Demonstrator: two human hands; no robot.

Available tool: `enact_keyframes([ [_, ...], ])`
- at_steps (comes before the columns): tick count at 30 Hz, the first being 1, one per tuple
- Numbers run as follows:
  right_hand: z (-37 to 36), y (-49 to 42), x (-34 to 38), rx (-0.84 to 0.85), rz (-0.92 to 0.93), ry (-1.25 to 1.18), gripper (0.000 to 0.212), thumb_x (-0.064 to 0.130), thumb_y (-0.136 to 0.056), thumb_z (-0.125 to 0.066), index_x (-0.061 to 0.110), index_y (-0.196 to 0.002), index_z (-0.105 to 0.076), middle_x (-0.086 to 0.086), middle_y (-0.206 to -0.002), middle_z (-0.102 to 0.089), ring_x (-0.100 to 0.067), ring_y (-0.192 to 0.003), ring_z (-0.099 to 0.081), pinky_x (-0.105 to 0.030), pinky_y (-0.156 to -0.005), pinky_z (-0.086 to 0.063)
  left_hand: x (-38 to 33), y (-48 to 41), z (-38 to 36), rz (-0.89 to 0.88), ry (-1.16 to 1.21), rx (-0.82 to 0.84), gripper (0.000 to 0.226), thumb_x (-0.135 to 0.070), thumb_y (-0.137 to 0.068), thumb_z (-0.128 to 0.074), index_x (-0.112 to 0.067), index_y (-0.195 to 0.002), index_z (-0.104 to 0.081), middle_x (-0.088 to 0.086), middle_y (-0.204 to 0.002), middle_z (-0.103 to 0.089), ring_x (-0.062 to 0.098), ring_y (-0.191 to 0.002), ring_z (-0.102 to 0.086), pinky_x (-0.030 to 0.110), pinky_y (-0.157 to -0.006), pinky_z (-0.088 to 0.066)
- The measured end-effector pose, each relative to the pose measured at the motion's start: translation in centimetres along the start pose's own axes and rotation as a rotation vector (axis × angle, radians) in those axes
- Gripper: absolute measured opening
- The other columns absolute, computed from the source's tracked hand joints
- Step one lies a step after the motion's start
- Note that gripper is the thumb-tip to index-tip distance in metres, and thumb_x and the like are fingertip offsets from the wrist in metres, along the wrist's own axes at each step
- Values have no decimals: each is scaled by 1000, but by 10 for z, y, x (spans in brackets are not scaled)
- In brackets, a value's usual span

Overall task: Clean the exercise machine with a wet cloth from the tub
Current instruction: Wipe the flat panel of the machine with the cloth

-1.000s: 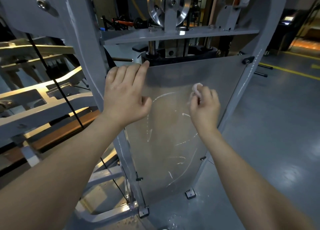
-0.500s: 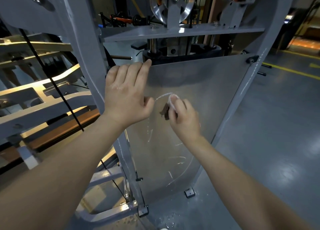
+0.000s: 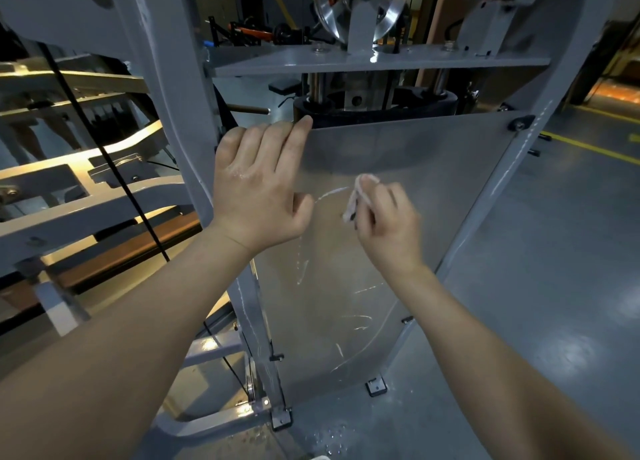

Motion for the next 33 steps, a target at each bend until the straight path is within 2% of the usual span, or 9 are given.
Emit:
enact_keyframes([
  [3,0,3,-2,-37,-109,-66,25,13,-96,-49,11,-113,-67,-6,-83,-61,-23,-71,-54,-34,-60,-49,0,0,1,5,8,-3,74,-32,-73,-53,-7,-143,-55,10,-121,-64,31,-110,-57,45,-98,-36],
  [7,-16,26,16,157,78,41,27,13,-92,-51,12,-117,-62,-11,-79,-54,-35,-62,-53,-41,-47,-50,0,0,1,6,4,-2,74,-31,-74,-52,-7,-144,-55,10,-122,-64,31,-111,-57,45,-99,-36],
  [12,15,-9,-5,-75,-71,-27,24,10,-94,-54,9,-113,-69,-6,-85,-65,-22,-73,-55,-30,-62,-47,-1,0,1,10,5,-6,73,-30,-74,-53,-7,-143,-56,10,-120,-64,31,-111,-57,44,-99,-35],
  [14,0,4,2,-6,-61,-19,24,9,-93,-55,9,-113,-68,-5,-84,-63,-23,-71,-54,-32,-59,-48,-1,0,1,9,5,-2,73,-31,-74,-53,-8,-143,-55,10,-121,-64,31,-111,-57,44,-99,-35],
  [18,-21,23,19,229,128,84,27,10,-87,-55,9,-112,-66,-11,-79,-53,-37,-63,-55,-39,-46,-49,-1,1,1,6,3,2,72,-30,-76,-53,-8,-145,-54,11,-123,-64,31,-112,-56,44,-99,-35],
  [23,5,-13,12,52,32,14,33,15,-96,-47,12,-119,-70,-5,-82,-62,-24,-69,-53,-33,-58,-47,-1,0,1,13,9,-3,68,-28,-79,-49,-8,-144,-55,10,-122,-64,32,-110,-58,44,-100,-34],
  [26,-9,9,20,115,57,33,29,6,-91,-54,8,-116,-68,-7,-80,-52,-27,-63,-49,-32,-52,-46,-1,0,2,13,8,-10,69,-27,-78,-51,-7,-144,-55,10,-122,-64,32,-110,-58,44,-100,-35],
  [29,-15,15,25,245,179,86,30,7,-86,-60,11,-116,-64,-10,-81,-49,-34,-65,-51,-40,-46,-51,-1,-1,2,8,-1,-11,72,-28,-74,-53,-7,-143,-56,9,-121,-65,31,-109,-59,43,-100,-35],
  [33,11,-18,25,82,135,33,27,9,-92,-56,10,-115,-70,-10,-79,-52,-30,-64,-51,-34,-52,-45,-1,-1,1,12,-11,2,72,-26,-74,-52,-8,-144,-55,9,-122,-64,31,-111,-59,42,-101,-35],
])
Point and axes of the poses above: each hand's wrist, its own y-axis away from the middle knuckle, its own z-axis out of the back of the hand, x = y × z, the point moved 9 cm from there along -y, towards the middle knuckle
